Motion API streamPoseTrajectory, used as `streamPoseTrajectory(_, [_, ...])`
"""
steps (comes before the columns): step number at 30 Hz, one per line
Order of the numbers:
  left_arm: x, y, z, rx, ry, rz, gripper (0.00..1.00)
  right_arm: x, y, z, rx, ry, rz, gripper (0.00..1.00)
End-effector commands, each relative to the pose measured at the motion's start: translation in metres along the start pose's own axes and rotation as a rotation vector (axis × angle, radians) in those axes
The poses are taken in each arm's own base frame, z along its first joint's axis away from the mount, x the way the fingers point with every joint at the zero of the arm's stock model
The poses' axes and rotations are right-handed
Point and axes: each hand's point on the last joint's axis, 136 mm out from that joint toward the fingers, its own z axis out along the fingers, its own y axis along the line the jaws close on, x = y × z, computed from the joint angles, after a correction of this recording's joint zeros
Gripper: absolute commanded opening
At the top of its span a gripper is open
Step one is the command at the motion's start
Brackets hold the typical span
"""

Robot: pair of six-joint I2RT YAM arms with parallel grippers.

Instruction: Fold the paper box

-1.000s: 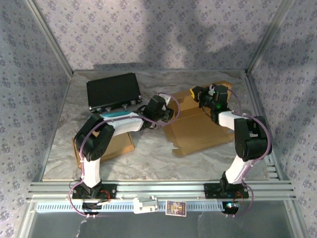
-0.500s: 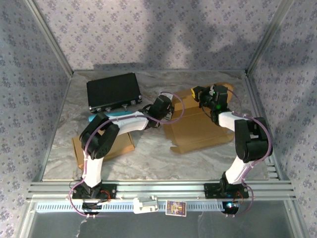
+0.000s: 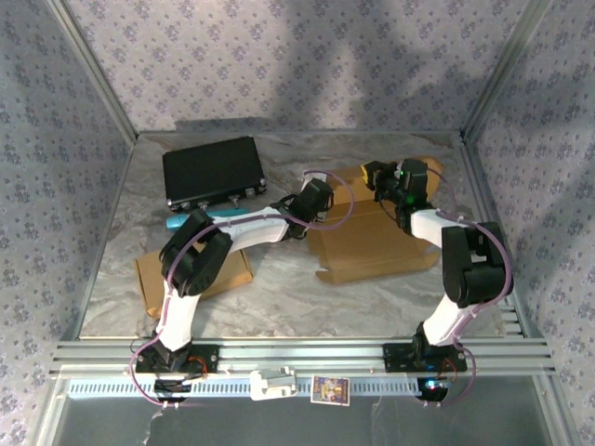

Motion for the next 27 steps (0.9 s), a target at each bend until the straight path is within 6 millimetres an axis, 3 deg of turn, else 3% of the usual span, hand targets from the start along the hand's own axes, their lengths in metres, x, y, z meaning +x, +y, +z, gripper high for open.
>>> streamPoseTrajectory(1, [-0.010,0.013,-0.004,-0.088,0.007,0.008,0.00,0.022,0.003,-0.011,0.098,0.097,0.004,0.31])
streamPoseTrajectory(4, [-0.022,0.026,-0.014,-0.116,0.055,0.012,0.00,0.008,0.017,-0.037,0.202,0.057,-0.075,0.52])
streamPoseTrajectory(7, [-0.029,0.036,-0.024,-0.063,0.119,-0.014,0.00,-0.012,0.041,-0.073,0.278,-0.011,-0.169,0.62])
streamPoseTrajectory(10, [-0.031,0.049,-0.034,-0.002,0.200,-0.041,0.00,-0.032,0.069,-0.109,0.346,-0.102,-0.258,0.65])
streamPoseTrajectory(14, [-0.031,0.069,-0.049,0.013,0.286,-0.064,0.00,-0.054,0.099,-0.138,0.413,-0.218,-0.357,0.64])
streamPoseTrajectory(18, [-0.036,0.074,-0.060,0.050,0.316,-0.089,0.00,-0.067,0.101,-0.128,0.460,-0.216,-0.353,0.63])
streamPoseTrajectory(25, [-0.045,0.070,-0.065,0.080,0.316,-0.116,0.00,-0.069,0.084,-0.074,0.513,-0.067,-0.411,0.59])
streamPoseTrajectory(27, [-0.046,0.070,-0.063,0.080,0.317,-0.126,0.00,-0.071,0.068,-0.063,0.542,-0.022,-0.415,0.59])
